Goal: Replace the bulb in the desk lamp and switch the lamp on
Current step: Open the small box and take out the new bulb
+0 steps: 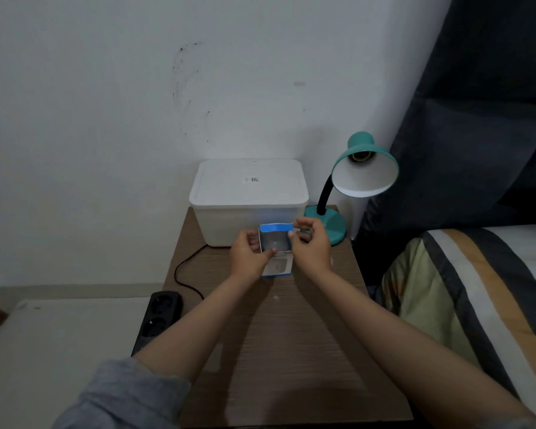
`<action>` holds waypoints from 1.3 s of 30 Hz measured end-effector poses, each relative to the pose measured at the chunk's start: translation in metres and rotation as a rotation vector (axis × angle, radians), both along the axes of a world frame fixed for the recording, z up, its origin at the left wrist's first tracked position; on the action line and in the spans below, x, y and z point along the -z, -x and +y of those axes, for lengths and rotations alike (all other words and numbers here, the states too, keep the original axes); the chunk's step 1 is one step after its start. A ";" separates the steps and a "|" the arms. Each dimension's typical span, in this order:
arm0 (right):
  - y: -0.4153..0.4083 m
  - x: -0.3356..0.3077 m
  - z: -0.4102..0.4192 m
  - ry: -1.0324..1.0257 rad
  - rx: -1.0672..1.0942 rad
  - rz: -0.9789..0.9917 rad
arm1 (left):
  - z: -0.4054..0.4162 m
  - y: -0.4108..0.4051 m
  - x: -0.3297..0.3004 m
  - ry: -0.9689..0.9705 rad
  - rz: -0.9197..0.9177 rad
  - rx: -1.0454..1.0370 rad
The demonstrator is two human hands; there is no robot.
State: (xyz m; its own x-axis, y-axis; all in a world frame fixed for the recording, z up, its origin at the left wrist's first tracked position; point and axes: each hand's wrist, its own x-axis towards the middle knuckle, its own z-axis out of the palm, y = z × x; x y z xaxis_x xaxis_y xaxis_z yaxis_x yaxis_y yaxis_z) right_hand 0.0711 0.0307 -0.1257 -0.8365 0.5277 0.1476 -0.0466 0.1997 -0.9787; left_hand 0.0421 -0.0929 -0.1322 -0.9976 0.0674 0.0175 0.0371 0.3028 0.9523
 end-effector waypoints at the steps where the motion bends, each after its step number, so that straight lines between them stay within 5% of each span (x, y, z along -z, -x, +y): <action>1: 0.001 -0.003 0.001 0.027 0.005 0.007 | 0.000 0.000 -0.001 0.009 0.008 0.001; 7: 0.011 -0.013 0.006 -0.068 -0.042 0.015 | -0.009 0.014 0.001 0.256 0.063 0.200; 14: 0.014 -0.010 0.013 -0.165 -0.086 -0.008 | -0.013 0.020 -0.011 0.320 -0.029 0.355; 25: 0.031 -0.012 0.020 -0.635 -0.301 -0.303 | -0.016 0.020 -0.007 0.286 -0.065 0.369; 39: 0.035 -0.021 0.019 -0.680 -0.384 -0.361 | -0.017 0.017 -0.004 0.227 -0.097 0.351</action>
State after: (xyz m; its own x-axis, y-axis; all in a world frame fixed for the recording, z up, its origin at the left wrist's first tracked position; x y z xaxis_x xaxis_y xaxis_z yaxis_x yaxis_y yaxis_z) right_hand 0.0358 0.0496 -0.1051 -0.9956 0.0917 0.0200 0.0596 0.7824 -0.6200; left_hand 0.0256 -0.1100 -0.1287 -0.9098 0.3942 -0.1299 0.0886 0.4902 0.8671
